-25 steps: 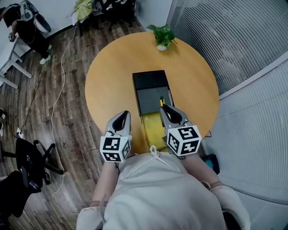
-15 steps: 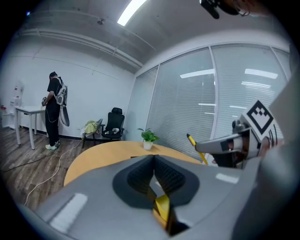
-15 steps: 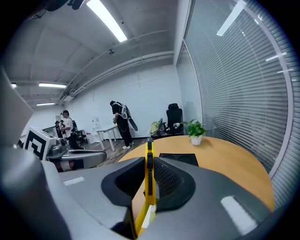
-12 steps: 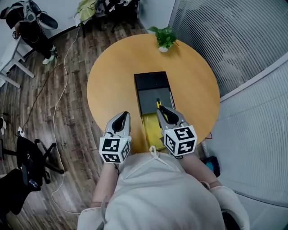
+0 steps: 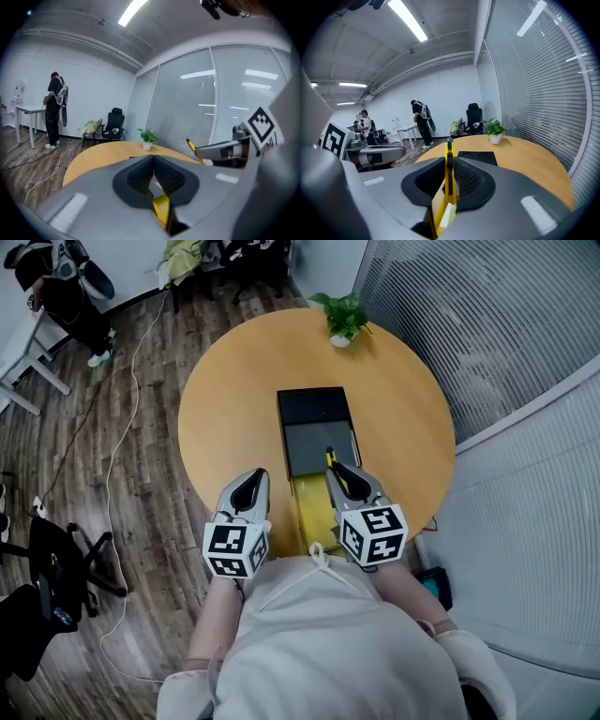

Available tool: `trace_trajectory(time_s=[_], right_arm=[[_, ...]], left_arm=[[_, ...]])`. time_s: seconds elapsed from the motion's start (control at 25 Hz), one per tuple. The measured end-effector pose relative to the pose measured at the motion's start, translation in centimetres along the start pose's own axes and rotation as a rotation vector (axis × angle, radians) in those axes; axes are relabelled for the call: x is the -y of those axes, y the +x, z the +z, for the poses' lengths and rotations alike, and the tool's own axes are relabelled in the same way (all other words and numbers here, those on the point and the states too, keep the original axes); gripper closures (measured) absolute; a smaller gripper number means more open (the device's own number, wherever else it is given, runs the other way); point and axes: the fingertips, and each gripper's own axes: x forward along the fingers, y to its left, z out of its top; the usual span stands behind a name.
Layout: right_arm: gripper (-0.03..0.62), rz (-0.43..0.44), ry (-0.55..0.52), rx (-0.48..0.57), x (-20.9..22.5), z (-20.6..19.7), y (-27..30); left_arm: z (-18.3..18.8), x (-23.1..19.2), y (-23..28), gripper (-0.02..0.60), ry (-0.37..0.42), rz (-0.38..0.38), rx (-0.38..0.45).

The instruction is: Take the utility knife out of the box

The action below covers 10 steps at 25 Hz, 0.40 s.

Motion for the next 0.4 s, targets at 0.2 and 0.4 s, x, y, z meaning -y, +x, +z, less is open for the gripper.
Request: trace_trajectory(time_s=[0.2, 0.4], right_arm=[[0.531, 0.001, 0.005, 0.000, 0.16, -0.12, 0.07], [0.531, 0.008, 0.008, -0.004, 0.43, -0.74, 0.24]], left_arm=[[0.32, 0.16, -0.13, 0.575, 0.015, 0.000, 0.001], [0.36, 0.03, 0.30, 0.575, 0.011, 0.006, 0.011]])
